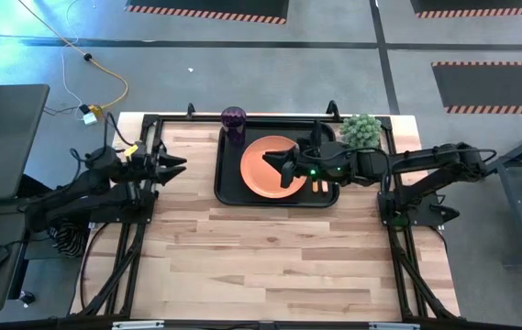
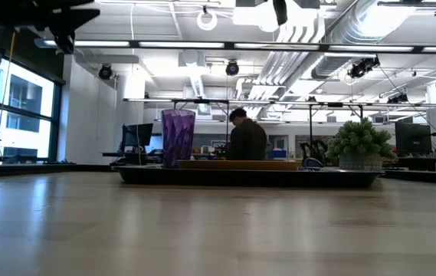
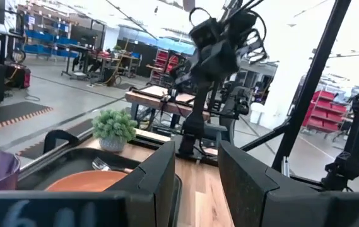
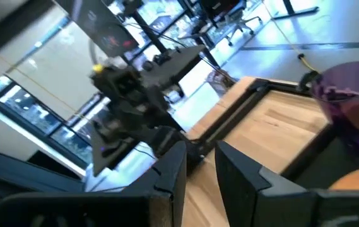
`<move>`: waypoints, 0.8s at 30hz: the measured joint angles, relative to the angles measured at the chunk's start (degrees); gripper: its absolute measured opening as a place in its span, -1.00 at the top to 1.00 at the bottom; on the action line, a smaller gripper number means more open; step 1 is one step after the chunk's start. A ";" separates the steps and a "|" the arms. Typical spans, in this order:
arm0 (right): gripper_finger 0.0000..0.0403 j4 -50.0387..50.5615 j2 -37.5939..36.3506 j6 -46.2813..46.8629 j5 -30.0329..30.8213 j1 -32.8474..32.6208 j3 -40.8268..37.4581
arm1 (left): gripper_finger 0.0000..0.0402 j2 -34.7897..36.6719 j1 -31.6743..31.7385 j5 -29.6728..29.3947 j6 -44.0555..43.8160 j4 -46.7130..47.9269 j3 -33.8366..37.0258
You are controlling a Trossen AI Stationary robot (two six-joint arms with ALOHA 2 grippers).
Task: Pick and place plate/cup/fork/spoon on tray
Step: Return to Home Position
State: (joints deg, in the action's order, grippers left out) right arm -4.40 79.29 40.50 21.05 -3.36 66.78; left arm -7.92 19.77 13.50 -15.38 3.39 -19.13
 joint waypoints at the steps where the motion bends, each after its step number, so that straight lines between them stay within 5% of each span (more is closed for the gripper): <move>1: 0.62 -0.79 0.00 -0.01 0.01 -0.20 0.00 | 0.45 0.52 0.00 0.00 -0.46 -0.74 1.23; 9: 0.62 -5.77 0.00 -1.02 -0.49 -0.83 0.00 | 0.45 5.18 0.00 0.40 -2.53 -2.05 8.13; 16: 0.62 -7.04 -0.60 -5.36 -1.05 -0.23 -0.07 | 0.45 7.71 0.00 -5.66 -2.59 -1.79 11.76; 24: 0.62 -5.27 -8.67 -13.91 -11.96 3.68 -0.07 | 0.45 7.72 0.00 -9.03 -4.07 -1.95 15.50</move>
State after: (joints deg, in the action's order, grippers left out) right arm -9.68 70.61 26.59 9.09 0.33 66.72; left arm -0.20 19.77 4.46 -19.45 1.44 -3.63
